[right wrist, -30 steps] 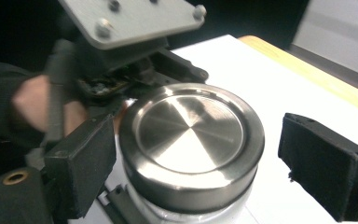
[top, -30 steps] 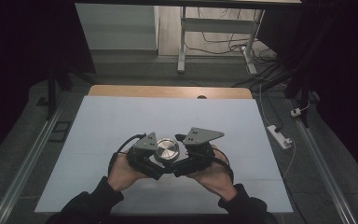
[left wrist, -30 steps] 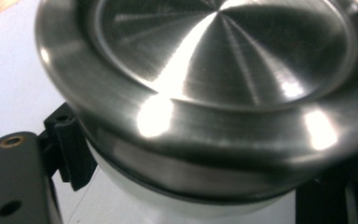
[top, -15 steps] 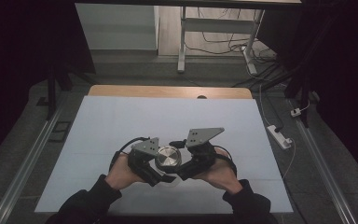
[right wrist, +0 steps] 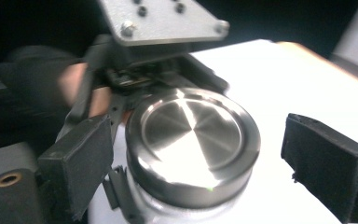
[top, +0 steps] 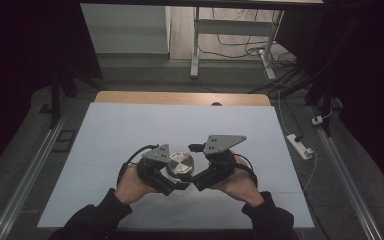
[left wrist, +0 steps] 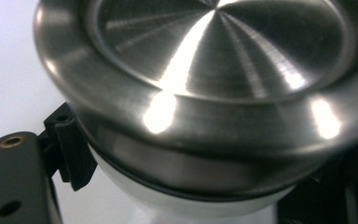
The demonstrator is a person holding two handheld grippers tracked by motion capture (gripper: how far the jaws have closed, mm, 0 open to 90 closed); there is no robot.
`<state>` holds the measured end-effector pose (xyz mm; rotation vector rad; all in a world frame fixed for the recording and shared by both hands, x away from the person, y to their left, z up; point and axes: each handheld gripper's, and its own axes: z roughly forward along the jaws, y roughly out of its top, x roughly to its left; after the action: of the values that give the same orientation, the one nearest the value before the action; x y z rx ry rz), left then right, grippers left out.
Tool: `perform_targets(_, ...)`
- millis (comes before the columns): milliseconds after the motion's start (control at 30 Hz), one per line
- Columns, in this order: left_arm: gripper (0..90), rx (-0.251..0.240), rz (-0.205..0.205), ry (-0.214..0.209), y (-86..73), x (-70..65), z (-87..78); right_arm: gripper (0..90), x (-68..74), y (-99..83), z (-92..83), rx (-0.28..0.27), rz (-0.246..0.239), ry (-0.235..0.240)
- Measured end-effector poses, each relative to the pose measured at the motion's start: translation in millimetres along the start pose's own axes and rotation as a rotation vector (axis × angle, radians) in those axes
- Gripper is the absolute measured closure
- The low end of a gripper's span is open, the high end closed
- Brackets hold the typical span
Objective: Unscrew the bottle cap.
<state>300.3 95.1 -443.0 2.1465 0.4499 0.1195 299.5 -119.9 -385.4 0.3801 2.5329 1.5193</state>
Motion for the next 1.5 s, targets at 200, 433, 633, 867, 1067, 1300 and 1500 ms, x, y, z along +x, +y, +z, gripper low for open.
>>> perform_targets(200,15.0,0.022,0.006,0.065,1.9,-6.1,3.6,16.6,11.4,-2.2,15.0,0.026,0.048,-0.127)
perform_targets(433,15.0,0.017,0.053,-0.057,0.7,-3.8,1.3,19.6,13.3,-1.5,14.2,0.041,0.013,-0.051)
perform_targets(633,15.0,-0.001,0.154,-0.277,0.6,-6.8,-0.5,19.6,-2.2,-6.0,5.0,0.006,-0.021,0.241)
perform_targets(867,15.0,0.003,0.121,-0.210,3.7,-6.0,-5.4,12.1,-7.2,-4.9,-1.3,-0.068,0.008,0.279)
perform_targets(1067,15.0,0.009,0.007,-0.028,4.0,-3.9,-3.0,11.4,7.4,5.6,-2.6,-0.009,0.028,-0.008)
perform_targets(1300,15.0,0.035,0.025,0.006,4.4,-7.2,-1.1,17.2,27.5,1.9,18.4,0.071,-0.014,-0.175)
perform_targets(1500,15.0,0.005,0.087,-0.179,1.0,-4.9,-1.6,19.6,15.7,-0.1,9.5,0.036,-0.014,0.029)
